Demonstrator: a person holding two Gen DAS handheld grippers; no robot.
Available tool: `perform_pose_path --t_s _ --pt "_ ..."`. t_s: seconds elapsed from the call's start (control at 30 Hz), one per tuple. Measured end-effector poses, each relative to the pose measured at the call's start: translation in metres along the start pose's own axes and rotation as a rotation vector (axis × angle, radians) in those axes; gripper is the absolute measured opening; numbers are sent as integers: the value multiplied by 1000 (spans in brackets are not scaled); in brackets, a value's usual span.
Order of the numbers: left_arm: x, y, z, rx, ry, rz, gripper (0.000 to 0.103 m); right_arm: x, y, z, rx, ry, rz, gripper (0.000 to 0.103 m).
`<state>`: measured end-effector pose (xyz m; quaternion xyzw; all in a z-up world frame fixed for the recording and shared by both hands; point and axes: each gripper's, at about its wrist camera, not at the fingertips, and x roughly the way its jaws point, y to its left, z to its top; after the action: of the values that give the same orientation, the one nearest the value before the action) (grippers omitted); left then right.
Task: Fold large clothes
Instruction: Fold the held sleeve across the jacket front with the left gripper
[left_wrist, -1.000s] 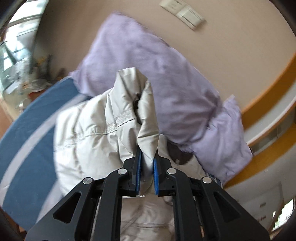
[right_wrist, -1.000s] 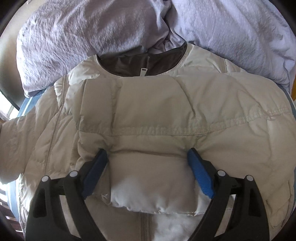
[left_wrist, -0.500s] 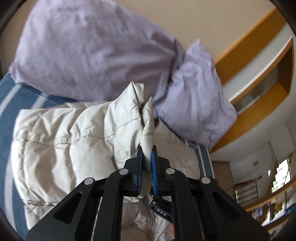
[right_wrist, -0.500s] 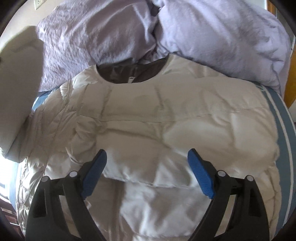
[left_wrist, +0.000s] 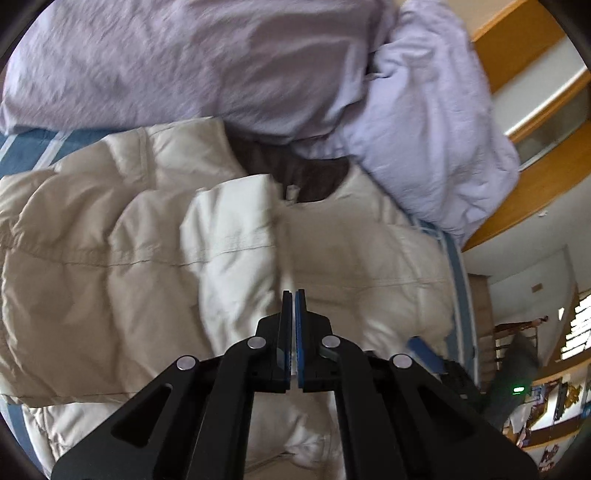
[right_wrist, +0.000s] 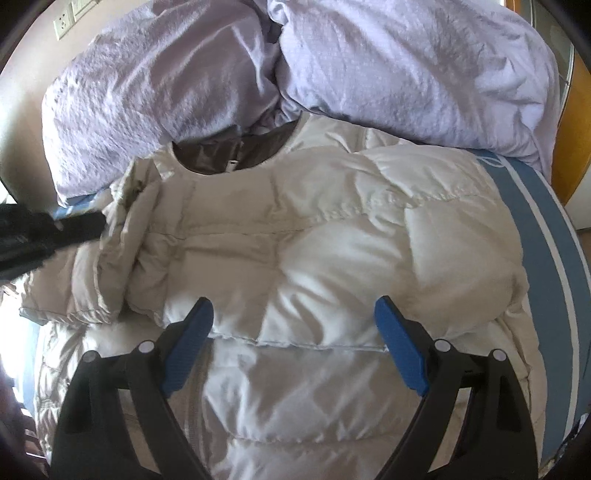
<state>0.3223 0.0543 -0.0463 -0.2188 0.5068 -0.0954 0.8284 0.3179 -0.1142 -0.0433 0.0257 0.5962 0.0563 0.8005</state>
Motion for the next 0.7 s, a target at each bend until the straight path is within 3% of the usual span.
perform_pose_path --t_s 0.37,0.7 --pt "-1 28 -4 3 5 157 1 -3 41 23 -73 2 153 88" --pt "-1 40 -10 0 16 217 3 -3 60 26 -79 47 277 66"
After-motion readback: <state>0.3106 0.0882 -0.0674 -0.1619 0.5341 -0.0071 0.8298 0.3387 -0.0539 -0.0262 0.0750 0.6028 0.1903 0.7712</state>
